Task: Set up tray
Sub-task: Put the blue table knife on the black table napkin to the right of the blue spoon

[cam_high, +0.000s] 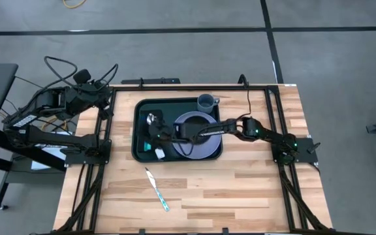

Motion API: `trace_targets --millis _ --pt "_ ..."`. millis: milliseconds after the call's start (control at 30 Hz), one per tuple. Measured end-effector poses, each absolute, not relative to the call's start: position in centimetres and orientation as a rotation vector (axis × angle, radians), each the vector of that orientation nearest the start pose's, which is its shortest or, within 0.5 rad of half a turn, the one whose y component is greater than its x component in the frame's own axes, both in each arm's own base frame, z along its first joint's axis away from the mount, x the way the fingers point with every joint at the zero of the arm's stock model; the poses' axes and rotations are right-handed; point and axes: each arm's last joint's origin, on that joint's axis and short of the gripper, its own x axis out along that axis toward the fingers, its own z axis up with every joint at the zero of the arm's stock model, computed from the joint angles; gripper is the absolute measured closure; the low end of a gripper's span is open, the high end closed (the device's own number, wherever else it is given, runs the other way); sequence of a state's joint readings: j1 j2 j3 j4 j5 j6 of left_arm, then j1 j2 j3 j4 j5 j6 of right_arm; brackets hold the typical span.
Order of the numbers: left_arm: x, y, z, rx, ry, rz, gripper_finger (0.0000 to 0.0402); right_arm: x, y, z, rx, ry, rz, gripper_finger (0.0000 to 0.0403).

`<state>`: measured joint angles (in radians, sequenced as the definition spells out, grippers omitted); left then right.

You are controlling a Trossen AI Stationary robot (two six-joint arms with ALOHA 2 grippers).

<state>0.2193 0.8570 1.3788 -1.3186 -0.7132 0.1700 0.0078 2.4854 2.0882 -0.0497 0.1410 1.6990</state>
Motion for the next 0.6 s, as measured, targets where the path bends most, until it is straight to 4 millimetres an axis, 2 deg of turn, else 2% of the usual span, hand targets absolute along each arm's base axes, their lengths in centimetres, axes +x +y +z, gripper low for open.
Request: trace_targets --millis 133,233,300,433,600 --pt "8.5 3.7 41.2 0.312 0.875 0.788 0.0251 57.3 0.2 22.5 1.486 0.185 -0.333 0.0181" --pt "8.1 3.5 40.8 0.244 0.901 0.723 0.0251 57.1 1.5 26.7 1.359 0.184 -0.176 0.0181" --pt "7.9 3.3 40.5 0.18 0.92 0.688 0.0251 56.3 2.7 29.0 1.258 0.249 -0.083 0.0181" --pt "7.8 3.0 39.9 0.009 0.932 0.653 0.0251 53.3 5.4 31.6 1.078 0.479 -0.05 0.0181" --pt "8.4 2.3 38.1 -0.335 0.95 0.536 0.0251 46.9 7.8 34.8 0.868 0.774 -0.225 0.0182"
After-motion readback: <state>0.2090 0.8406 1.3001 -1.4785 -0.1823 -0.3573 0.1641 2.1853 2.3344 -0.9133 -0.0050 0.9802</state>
